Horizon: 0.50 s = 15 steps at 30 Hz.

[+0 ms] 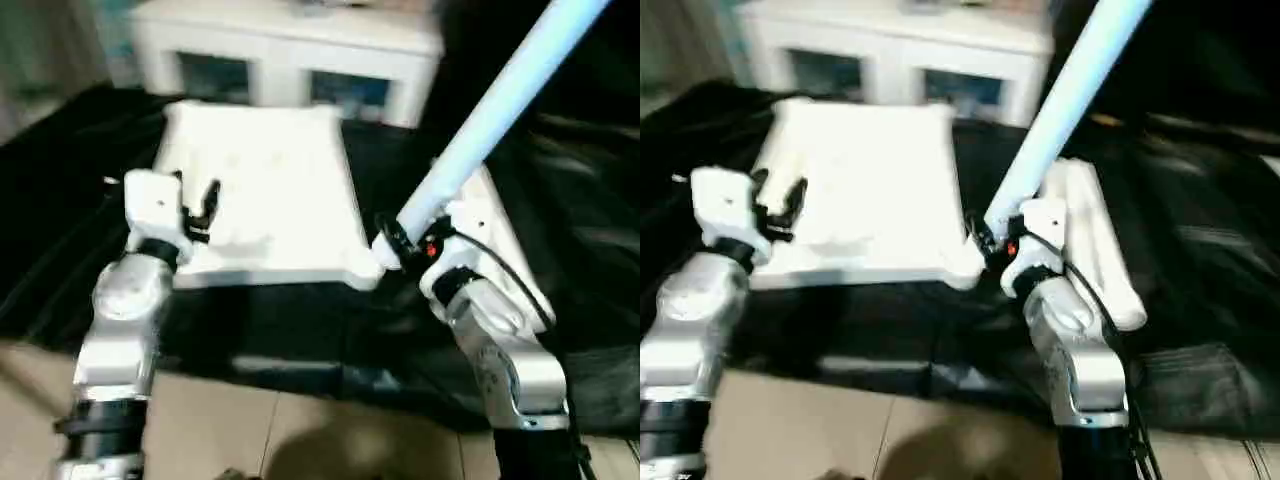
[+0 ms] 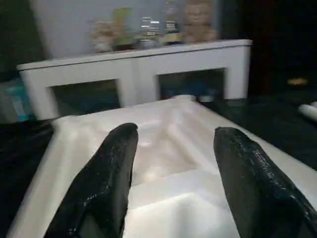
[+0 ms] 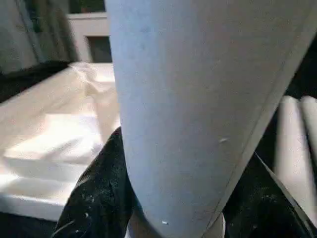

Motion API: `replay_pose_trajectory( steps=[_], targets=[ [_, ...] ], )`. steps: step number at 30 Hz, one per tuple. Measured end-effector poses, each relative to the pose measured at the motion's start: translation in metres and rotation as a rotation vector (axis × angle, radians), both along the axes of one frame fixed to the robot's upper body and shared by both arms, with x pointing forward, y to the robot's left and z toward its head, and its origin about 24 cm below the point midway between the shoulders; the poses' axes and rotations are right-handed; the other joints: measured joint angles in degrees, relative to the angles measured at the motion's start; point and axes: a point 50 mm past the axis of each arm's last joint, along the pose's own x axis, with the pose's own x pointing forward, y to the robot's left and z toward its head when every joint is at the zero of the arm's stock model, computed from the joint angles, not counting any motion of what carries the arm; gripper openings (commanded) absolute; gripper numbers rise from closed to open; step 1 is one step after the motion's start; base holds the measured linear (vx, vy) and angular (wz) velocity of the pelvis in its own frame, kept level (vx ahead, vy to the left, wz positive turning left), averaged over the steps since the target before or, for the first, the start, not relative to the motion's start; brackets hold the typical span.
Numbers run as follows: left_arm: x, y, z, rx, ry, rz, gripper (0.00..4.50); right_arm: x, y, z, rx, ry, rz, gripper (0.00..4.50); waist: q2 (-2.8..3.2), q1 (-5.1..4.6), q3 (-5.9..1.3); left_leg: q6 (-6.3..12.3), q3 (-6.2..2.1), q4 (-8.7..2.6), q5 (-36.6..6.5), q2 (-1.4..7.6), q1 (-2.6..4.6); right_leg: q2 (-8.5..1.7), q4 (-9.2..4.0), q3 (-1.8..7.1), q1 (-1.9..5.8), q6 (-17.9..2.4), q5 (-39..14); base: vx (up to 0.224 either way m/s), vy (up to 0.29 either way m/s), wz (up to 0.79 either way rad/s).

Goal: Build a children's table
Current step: Insert table leg to table base

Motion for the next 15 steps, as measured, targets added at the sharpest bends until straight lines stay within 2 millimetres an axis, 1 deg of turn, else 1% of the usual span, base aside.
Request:
replay_pose_trajectory(
  steps=[1,2,3,4,5,6,7,8,9,10,11,12,13,14,15],
  targets=[
    [0.001,-0.002,0.0,0.0,-0.007,0.004,2.78,0.0,-0.001,-0.002,0.001,0.008,-0.007,1.89,0.35,0.25,0.26,-0.02,-0.21,-0.32,0.0,0.07,-0.36,-0.4,1.05,-1.04,0.38,0.2,-1.1,-0.109,0.026,-0.29],
    [0.003,-0.006,-0.001,0.003,-0.008,0.005,2.78,0.0,-0.004,-0.005,0.001,0.022,-0.024,1.89,0.46,0.7,0.29,-0.11,-1.01,-0.39,0.1,-0.16,-0.49,-0.4,3.76,-1.91,1.14,0.5,-2.3,-0.109,0.026,-0.29],
    [0.003,-0.008,0.0,0.011,-0.017,0.007,2.78,0.0,-0.007,-0.008,0.002,0.033,-0.039,1.89,-0.46,1.48,-0.14,-0.85,-1.32,-0.83,0.5,-0.92,-0.46,0.14,4.51,-0.94,2.63,0.8,-3.1,0.001,-0.062,-0.08],
    [0.003,-0.007,0.001,0.014,-0.026,0.028,2.78,0.002,-0.01,-0.004,-0.008,0.023,-0.046,1.89,-1.04,1.9,-0.53,-2.37,-3.93,0.23,0.0,-2.12,-1.25,0.6,3.32,0.25,2.64,4.9,-1.8,0.083,-0.095,-0.09],
    [0.002,-0.006,-0.003,0.019,-0.015,0.049,2.78,0.005,-0.01,-0.002,-0.017,0.017,-0.041,1.89,-0.04,2.39,-0.48,-3.47,-8.02,1.61,-1.2,-2.85,-1.48,1.03,2.86,-0.6,2.9,4.9,-1.3,0.083,-0.095,-0.09],
    [0.002,-0.004,-0.005,0.02,-0.001,0.074,2.78,0.006,-0.009,-0.001,-0.025,0.011,-0.031,1.89,0.78,2.01,-0.52,-2.89,-11.73,2.2,-1.4,-3.34,-1.46,1.41,2.22,-1.92,3.8,4.2,0.5,0.053,-0.066,-0.11],
    [0.002,-0.004,-0.005,0.016,0.0,0.087,2.78,0.006,-0.01,-0.003,-0.034,0.019,-0.025,1.89,1.03,1.13,-0.59,-3.16,-12.89,1.97,-1.3,-2.62,-1.72,2.86,1.25,-2.15,3.95,2.9,1.3,0.048,-0.107,0.14],
    [0.002,-0.004,-0.006,0.017,0.003,0.1,2.78,0.006,-0.009,-0.005,-0.043,0.027,-0.013,1.89,1.26,0.46,-0.71,-3.54,-13.53,1.47,-0.8,-1.82,-2.25,4.33,0.9,-1.91,3.82,1.4,1.1,0.048,-0.107,0.14],
    [0.003,-0.002,-0.006,0.017,0.011,0.124,2.78,0.007,-0.008,-0.004,-0.056,0.025,0.008,1.89,0.64,-0.26,-1.07,-3.74,-13.53,1.26,-0.2,-0.85,-2.67,5.02,1.4,-1.39,3.33,1.2,1.1,0.024,-0.145,0.19],
    [0.004,0.0,-0.006,0.02,0.018,0.136,2.78,0.009,-0.007,-0.001,-0.058,0.017,0.019,1.89,0.21,-0.69,-1.33,-4.06,-13.52,1.28,0.0,-0.73,-2.98,4.59,1.27,-0.35,3.12,1.2,1.8,0.039,-0.163,0.0],
    [0.005,0.001,-0.005,0.02,0.017,0.14,2.78,0.01,-0.007,0.001,-0.062,0.009,0.029,1.89,-0.73,-0.74,-1.86,-4.07,-13.46,1.42,0.1,-0.69,-3.41,4.22,1.26,-0.21,3.05,4.0,2.4,0.039,-0.163,0.0],
    [0.005,0.0,-0.004,0.015,0.014,0.135,2.78,0.01,-0.01,0.003,-0.072,0.003,0.035,1.89,-0.78,-0.47,-1.9,-3.36,-13.9,0.98,0.5,-1.03,-4.42,4.8,1.24,-0.33,2.39,3.5,2.4,0.007,-0.176,-0.05],
    [0.006,-0.003,-0.004,0.013,0.014,0.123,2.78,0.011,-0.012,0.002,-0.078,0.008,0.029,1.89,-0.94,-0.21,-1.82,-2.9,-14.27,0.13,0.8,-1.3,-4.4,4.96,1.15,-0.29,2.09,3.4,2.6,-0.012,-0.086,-0.03],
    [0.006,-0.004,-0.004,0.016,0.012,0.116,2.78,0.011,-0.013,0.001,-0.078,0.013,0.028,1.89,-1.01,-0.18,-1.77,-2.87,-14.63,-0.36,0.9,-1.58,-4.3,5.07,1.1,-0.3,2.02,3.4,2.8,-0.006,-0.173,-0.09],
    [0.006,-0.004,-0.003,0.015,0.007,0.108,2.78,0.01,-0.012,-0.001,-0.068,0.02,0.029,1.89,-0.98,-0.19,-1.77,-3.95,-15.51,-1.25,1.6,-1.69,-4.13,5.63,0.94,-0.34,1.94,3.1,2.8,0.011,-0.152,-0.08]
  ],
)
